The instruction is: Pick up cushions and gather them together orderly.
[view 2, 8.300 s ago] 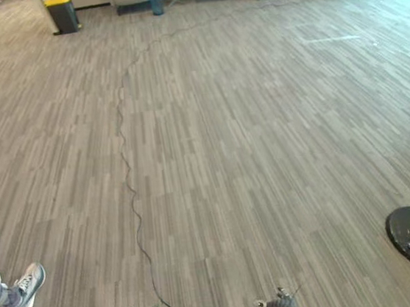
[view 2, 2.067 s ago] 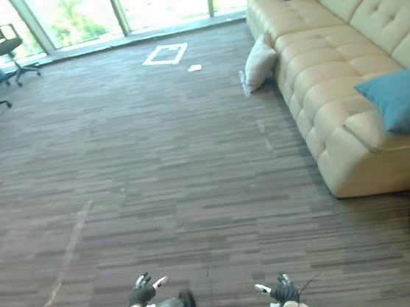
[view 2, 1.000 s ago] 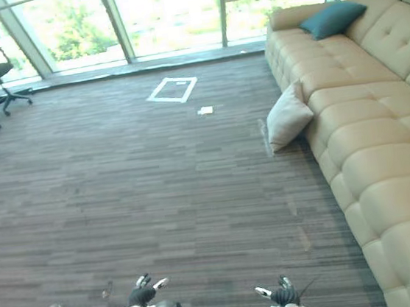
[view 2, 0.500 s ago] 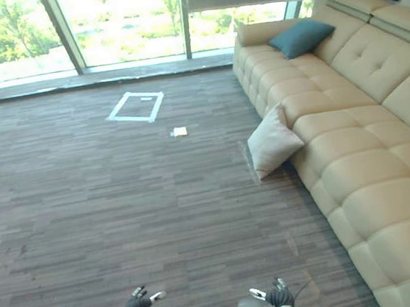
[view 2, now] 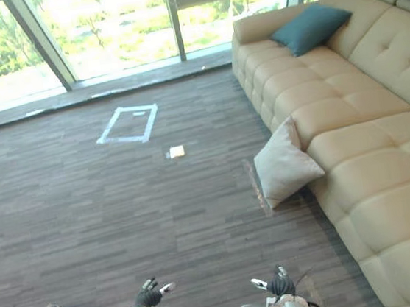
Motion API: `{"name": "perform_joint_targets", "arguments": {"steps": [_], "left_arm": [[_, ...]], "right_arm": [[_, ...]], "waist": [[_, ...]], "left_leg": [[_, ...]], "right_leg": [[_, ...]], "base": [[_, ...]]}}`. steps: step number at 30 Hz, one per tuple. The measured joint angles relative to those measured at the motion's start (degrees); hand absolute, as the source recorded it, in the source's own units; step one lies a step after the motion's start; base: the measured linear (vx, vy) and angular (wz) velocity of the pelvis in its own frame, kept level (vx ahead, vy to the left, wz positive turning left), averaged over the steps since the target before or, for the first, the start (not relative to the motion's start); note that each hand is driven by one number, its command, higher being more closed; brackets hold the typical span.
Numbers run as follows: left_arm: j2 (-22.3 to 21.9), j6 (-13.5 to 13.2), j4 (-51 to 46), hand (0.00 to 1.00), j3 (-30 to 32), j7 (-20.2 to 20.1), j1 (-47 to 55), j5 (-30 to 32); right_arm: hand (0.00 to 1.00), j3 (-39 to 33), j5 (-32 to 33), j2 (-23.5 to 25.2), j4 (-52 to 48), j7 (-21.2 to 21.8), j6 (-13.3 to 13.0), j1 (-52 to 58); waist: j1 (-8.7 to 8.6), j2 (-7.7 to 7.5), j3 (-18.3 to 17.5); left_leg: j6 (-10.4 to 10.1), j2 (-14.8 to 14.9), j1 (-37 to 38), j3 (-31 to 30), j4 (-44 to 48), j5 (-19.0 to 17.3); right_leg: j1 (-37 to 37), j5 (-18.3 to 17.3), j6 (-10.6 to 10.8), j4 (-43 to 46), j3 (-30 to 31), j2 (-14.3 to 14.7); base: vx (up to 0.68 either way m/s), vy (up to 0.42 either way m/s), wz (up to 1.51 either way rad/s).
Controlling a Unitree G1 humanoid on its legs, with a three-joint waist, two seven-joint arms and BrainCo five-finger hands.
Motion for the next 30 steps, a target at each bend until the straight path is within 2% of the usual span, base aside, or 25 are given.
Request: {"name": "perform_joint_targets", "arguments": {"steps": [2, 4, 5, 6, 7, 8, 9, 11, 12, 13, 15, 16, 18, 19, 20, 21, 22, 23, 24, 25, 26, 27, 28, 29, 30], "left_arm": [[0.0, -0.8, -0.5, 0.0, 0.3, 0.1, 0.1, -0.3], [0.0, -1.0, -0.4, 0.0, 0.3, 0.2, 0.1, -0.8], [0.0, -1.0, -0.4, 0.0, 0.3, 0.6, 0.1, -0.9], [0.0, -1.0, -0.3, 0.0, 0.2, 0.7, 0.2, -1.0], [0.1, -1.0, -0.4, 0.0, 0.2, 0.7, 0.4, -0.9], [0.5, -1.0, -0.4, 0.0, 0.3, 0.7, 0.5, -0.9], [0.8, -0.8, 0.6, 0.0, 0.2, 0.7, 0.5, -0.8], [1.6, -0.9, 0.8, 0.0, 0.1, 0.7, 0.1, -0.8], [1.9, -0.6, 1.6, 0.0, 0.1, 0.8, -0.5, -0.8], [2.0, -0.3, 2.8, 0.0, -0.1, 0.9, -0.9, -0.8], [1.9, 0.2, 3.5, 0.0, -1.7, 1.0, -1.0, -0.8], [1.9, 0.2, 3.5, 0.0, -2.3, 1.0, -0.9, -0.8], [1.7, 0.2, 3.9, 0.0, -2.6, 1.0, -1.0, -0.8], [1.6, 0.3, 4.1, 0.0, -2.7, 1.0, -1.0, -0.9], [1.5, 0.3, 4.4, 0.0, -2.9, 1.0, -1.1, -0.9], [1.7, 0.3, 4.9, 0.0, -3.6, 0.9, -1.1, -0.9], [1.9, 0.3, 5.6, 0.0, -4.4, 0.9, -1.1, -0.9], [1.8, 0.3, 6.1, 0.0, -4.4, 0.9, -1.2, -0.8], [1.1, 0.4, 6.4, 0.0, -4.2, 0.9, -1.8, -0.9], [0.0, 0.3, 6.3, 0.0, -3.6, 0.8, -2.0, -0.8], [-0.2, 0.3, 6.2, 0.0, -3.8, 0.6, -2.3, -0.8], [-0.3, 0.3, 6.2, 0.0, -3.0, 0.6, -2.4, -0.7], [-0.3, 0.3, 6.1, 0.0, -2.6, 0.7, -2.4, -0.7], [-0.3, 0.3, 5.5, 0.0, -1.8, 0.7, -2.1, -0.7], [0.0, 0.2, 4.9, 0.0, -1.3, 0.6, -1.4, -0.7]], "right_arm": [[0.0, 0.1, 0.0, 0.0, 0.1, 0.0, 0.1, 0.4], [0.0, 0.2, 0.0, 0.0, 0.5, 0.0, 0.0, 0.4], [0.0, 0.3, 0.0, 0.0, 1.0, 0.0, 0.0, 0.4], [0.0, 0.4, 0.0, -0.1, 2.1, 0.0, 0.0, 0.7], [0.0, 0.8, 0.0, 0.0, 2.1, 0.0, 0.1, 1.5], [0.0, 1.1, -0.1, 0.7, 2.0, 0.0, 0.1, 2.3], [0.0, 1.3, -0.2, 0.9, 1.8, 0.0, 0.0, 3.2], [0.0, 1.3, -0.1, 2.3, 1.7, 0.1, 0.0, 3.6], [0.0, 1.4, -0.4, 2.6, 1.1, 0.3, 0.0, 3.8], [0.0, 1.7, -0.5, 2.2, 1.0, 0.4, -0.3, 3.6], [0.0, 2.7, -1.2, 1.5, -0.7, 0.4, -0.4, 4.0], [0.0, 2.7, -1.3, 1.4, -1.1, 0.5, -0.7, 4.0], [0.0, 2.4, -1.2, 1.0, -1.1, 0.5, -0.9, 3.3], [0.0, 2.3, -1.2, 0.8, -1.0, 0.4, -0.9, 2.7], [0.0, 2.3, -1.3, 0.5, -0.9, 0.4, -0.9, 2.2], [0.0, 2.2, -1.3, 0.5, -0.8, 0.4, -0.9, 1.8], [0.0, 2.2, -1.3, 0.6, -0.6, 0.4, -0.9, 1.8], [0.0, 1.8, -1.2, 0.5, -0.5, 0.4, -0.9, 1.7], [0.0, 1.1, -1.3, 0.0, -0.5, 0.4, -0.9, 1.1], [0.0, 0.4, -1.4, -0.6, -0.5, 0.3, -0.7, 0.7], [0.0, -0.3, -1.3, -0.6, -0.5, 0.4, -0.7, 0.6], [0.0, -0.7, -1.3, -0.7, -0.5, 0.3, -0.6, 0.5], [0.0, -0.8, -1.3, -0.6, -0.6, 0.3, -0.5, 0.6], [0.0, -0.3, -1.2, -0.6, -0.7, 0.3, -0.2, 0.9], [0.0, 0.1, -1.1, -0.6, -0.8, 0.1, -0.2, 0.9]], "waist": [[1.12, 0.1, 0.0], [1.24, -0.05, 0.0], [1.22, -0.06, -0.1], [1.4, -0.25, -0.6], [1.88, -1.09, -1.5], [1.91, -2.26, -3.3], [1.4, -3.88, -4.4], [1.76, -5.79, -4.2], [1.37, -5.78, -3.9], [1.29, -5.87, -3.7], [1.09, -5.29, -3.5], [1.01, -4.92, -3.5], [0.63, -4.51, -3.2], [0.45, -4.05, -3.0], [0.11, -3.57, -2.7], [-0.1, -3.43, -2.6], [-0.04, -3.84, -2.6], [-0.24, -3.65, -2.4], [-0.16, -1.97, -2.3], [-0.03, -0.55, -2.1], [-0.19, -0.05, -1.9], [-0.59, 0.59, -1.8], [-0.93, 0.61, -1.7], [-0.98, 0.17, -1.0], [-0.69, 0.37, -0.6]], "left_leg": [[0.3, -2.5, -1.5, 0.5, -17.1, -0.1], [-1.4, -6.0, -1.9, -3.8, -31.3, 2.3], [-1.7, -6.9, -2.2, -5.2, -34.3, 3.5], [-0.9, -7.6, -2.5, -6.5, -36.4, 6.0], [0.8, -8.4, -2.4, -6.9, -34.7, 9.4], [3.0, -9.8, -2.9, -6.4, -32.6, 8.3], [4.2, -10.4, -3.0, -4.3, -29.9, 6.1], [5.4, -11.4, -0.3, -1.5, -28.9, 3.7], [5.9, -11.9, 3.0, -0.6, -29.9, 0.5], [6.2, -12.2, 5.8, -0.2, -30.1, -1.0], [5.9, -11.9, 12.5, 2.1, -33.4, -2.7], [5.7, -11.7, 15.3, 2.9, -35.4, -3.3], [5.7, -11.1, 19.7, 4.8, -39.4, -3.3], [5.6, -10.6, 21.2, 5.4, -40.8, -3.2], [5.5, -10.1, 22.3, 5.8, -42.0, -3.2], [5.1, -10.2, 23.7, 5.9, -43.2, -2.9], [4.8, -11.1, 25.1, 5.7, -44.3, -2.7], [4.1, -11.5, 26.4, 5.1, -44.7, -2.7], [2.8, -10.5, 27.5, 4.9, -44.8, -2.4], [-0.2, -10.1, 27.3, 3.9, -43.4, -0.2], [-1.2, -10.0, 27.1, 2.9, -41.4, 0.9], [-2.4, -8.6, 25.3, 1.9, -35.1, 1.6], [-3.2, -7.7, 24.0, 1.0, -30.4, 2.1], [-6.2, -4.4, 18.5, -1.5, -15.0, 4.7], [-6.5, -2.4, 15.0, -1.6, -4.8, 3.5]], "right_leg": [[3.4, -1.0, 1.8, -1.7, 3.0, -0.7], [5.8, -3.2, 3.6, -2.3, 6.1, -1.7], [6.6, -4.1, 4.4, -2.5, 7.1, -1.9], [7.9, -5.7, 5.6, -3.0, 9.1, -2.4], [8.7, -6.8, 6.6, -2.9, 11.1, -3.5], [9.0, -7.1, 7.1, -2.2, 12.6, -4.9], [6.6, -6.3, 8.5, 3.0, 13.8, -6.6], [1.0, -3.6, 11.9, 17.6, 16.1, -7.8], [-5.7, 0.9, 14.9, 31.2, 16.0, -8.5], [-9.0, 1.1, 14.9, 38.6, 15.3, -8.6], [-14.4, 0.5, 13.8, 44.0, 11.3, -8.4], [-17.4, -0.5, 12.2, 43.2, 8.2, -8.3], [-22.3, -2.4, 9.7, 36.7, 2.6, -7.8], [-23.9, -2.4, 9.2, 31.8, 0.1, -7.2], [-24.8, -1.7, 8.4, 25.7, -2.6, -6.7], [-25.1, 1.2, 7.3, 17.6, -4.8, -6.4], [-25.0, 6.2, 5.9, 10.4, -5.8, -6.2], [-24.5, 10.8, 1.1, 9.8, -5.5, -6.1], [-24.0, 10.5, 1.0, 10.8, -6.1, -5.4], [-23.8, 8.0, 0.3, 12.2, -6.2, -5.5], [-23.3, 6.3, 0.2, 13.3, -6.2, -5.6], [-21.3, 4.6, 0.1, 13.0, -6.6, -5.3], [-20.1, 4.0, 0.2, 12.4, -6.6, -5.1], [-16.1, 2.9, 0.0, 10.2, -5.8, -3.9], [-12.8, 2.4, -0.3, 8.6, -4.6, -2.6]], "base": [[0.44, 0.099, -0.71], [0.43, 0.173, -0.81], [0.51, 0.278, -0.89], [0.55, 0.351, -0.88], [0.57, 0.366, -0.89], [0.62, 0.347, -0.71], [0.6, 0.319, -0.58], [0.6, 0.338, -0.54], [0.48, 0.266, -0.51], [0.54, 0.266, -0.49], [0.43, 0.174, -0.48], [0.35, 0.12, -0.45], [0.37, 0.059, -0.31], [0.4, 0.017, -0.24], [0.4, -0.015, -0.13], [0.43, -0.055, -0.02], [0.59, -0.096, 0.06], [0.55, -0.081, -0.03], [0.55, -0.101, -0.09], [0.39, -0.098, -0.14], [0.45, -0.179, -0.05], [0.34, -0.162, -0.01], [0.45, -0.219, -0.08], [0.4, -0.179, -0.33], [0.35, -0.152, -0.57]]}}
